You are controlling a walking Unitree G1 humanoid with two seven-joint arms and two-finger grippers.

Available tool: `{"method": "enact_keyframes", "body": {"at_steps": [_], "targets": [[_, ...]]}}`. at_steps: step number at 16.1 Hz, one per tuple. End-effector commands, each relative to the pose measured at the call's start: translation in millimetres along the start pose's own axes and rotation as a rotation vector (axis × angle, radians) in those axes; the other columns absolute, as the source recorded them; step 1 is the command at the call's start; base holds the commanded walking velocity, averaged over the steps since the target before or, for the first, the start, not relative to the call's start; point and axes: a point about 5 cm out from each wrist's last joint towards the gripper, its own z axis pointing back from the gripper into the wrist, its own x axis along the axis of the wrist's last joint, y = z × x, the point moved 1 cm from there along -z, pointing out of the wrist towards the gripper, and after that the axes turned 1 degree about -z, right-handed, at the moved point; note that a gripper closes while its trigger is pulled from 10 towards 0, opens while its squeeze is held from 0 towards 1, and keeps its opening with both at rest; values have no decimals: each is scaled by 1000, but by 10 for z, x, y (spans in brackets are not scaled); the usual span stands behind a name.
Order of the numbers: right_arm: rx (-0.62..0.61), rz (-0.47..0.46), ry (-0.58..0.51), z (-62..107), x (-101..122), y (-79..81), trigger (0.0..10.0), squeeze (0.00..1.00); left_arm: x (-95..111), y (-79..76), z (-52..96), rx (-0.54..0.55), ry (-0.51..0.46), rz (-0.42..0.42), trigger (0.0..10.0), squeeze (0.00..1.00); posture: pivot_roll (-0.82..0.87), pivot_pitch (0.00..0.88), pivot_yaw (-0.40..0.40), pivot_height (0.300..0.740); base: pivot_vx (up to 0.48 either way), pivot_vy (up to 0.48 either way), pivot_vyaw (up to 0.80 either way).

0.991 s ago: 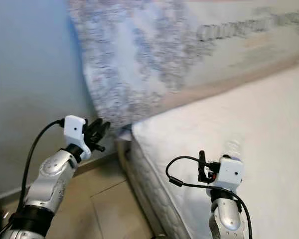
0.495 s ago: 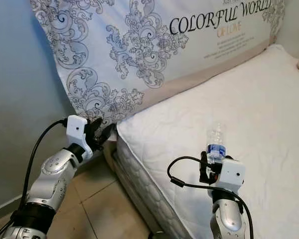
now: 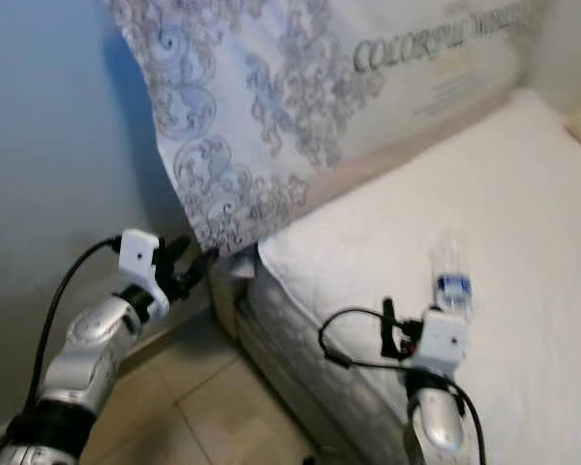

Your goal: Clean up the room

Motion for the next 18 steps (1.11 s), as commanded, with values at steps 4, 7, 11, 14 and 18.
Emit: {"method": "enact_keyframes", "body": {"at_steps": [4, 7, 11, 14, 18], "targets": [[-34, 27, 14, 81, -42, -118, 10000, 0, -108, -239, -56, -129, 65, -92, 10000, 0, 9, 0, -2, 736, 0, 120, -577], [-59, 29, 4, 101, -40, -133, 10000, 0, -58, -226, -119, -98, 39, -108, 10000, 0, -7, 0, 9, 736, 0, 0, -575], [-259, -2, -107, 155, 95, -432, 10000, 0, 41, -94, -130, 59, -55, 47, 10000, 0, -13, 0, 10, 736, 0, 0, -580], [-204, 2, -75, 115, 68, -382, 10000, 0, 45, -109, -129, 90, -46, 59, 10000, 0, -5, 0, 0, 736, 0, 0, -592], [-84, 62, -58, 50, 56, -168, 10000, 0, 108, -165, -176, 5, -63, 25, 10000, 0, -4, 0, -5, 728, 0, -358, -419]]}}
